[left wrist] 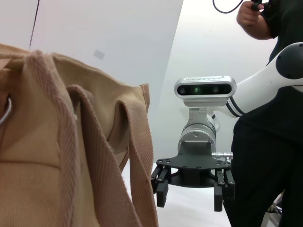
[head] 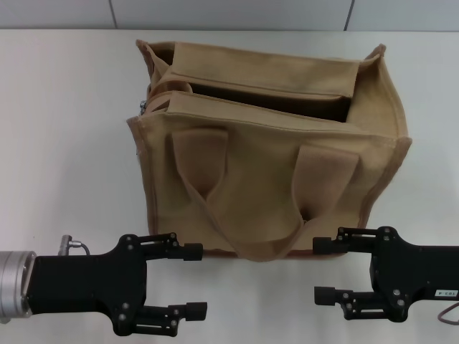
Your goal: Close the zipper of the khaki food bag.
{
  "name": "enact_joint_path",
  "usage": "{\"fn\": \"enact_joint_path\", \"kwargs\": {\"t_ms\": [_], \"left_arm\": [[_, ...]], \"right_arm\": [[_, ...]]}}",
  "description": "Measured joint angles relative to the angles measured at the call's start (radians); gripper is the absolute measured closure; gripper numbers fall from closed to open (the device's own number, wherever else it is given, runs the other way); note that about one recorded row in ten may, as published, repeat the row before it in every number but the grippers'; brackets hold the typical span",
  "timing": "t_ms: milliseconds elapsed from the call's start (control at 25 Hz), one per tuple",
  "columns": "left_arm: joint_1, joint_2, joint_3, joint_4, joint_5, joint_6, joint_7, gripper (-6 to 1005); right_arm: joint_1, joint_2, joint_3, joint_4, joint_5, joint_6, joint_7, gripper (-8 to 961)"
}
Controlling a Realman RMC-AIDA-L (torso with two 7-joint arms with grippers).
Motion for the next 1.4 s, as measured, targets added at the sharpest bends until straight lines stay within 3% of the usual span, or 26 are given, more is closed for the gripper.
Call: {"fn": "enact_joint_path", "kwargs": {"t_ms": [880,1040,1200,1400], "left_arm": [[0.002,-0.002,-0.015,0.000,-0.005,0.015,0.007,224],[-0.004,-0.006,-0.060,0.000,-0.007,0.073,0.017,226],[-0.022,-0.031,-0.186,-0.004,-0.010,0.137,0.077,227],[-0.030,-0.043,-0.216,-0.011,-0.069,0.153,0.116,229]], "right_arm": [[0.003,0.000,0.001,0.010,0.000,0.006,-0.011,260],[0.003,0.000,0.002,0.010,0.000,0.007,-0.011,260],[0.003,0.000,0.002,0.011,0.001,0.018,-0.011,260],[0.003,0.000,0.002,0.012,0.002,0.020,-0.011,260]]}}
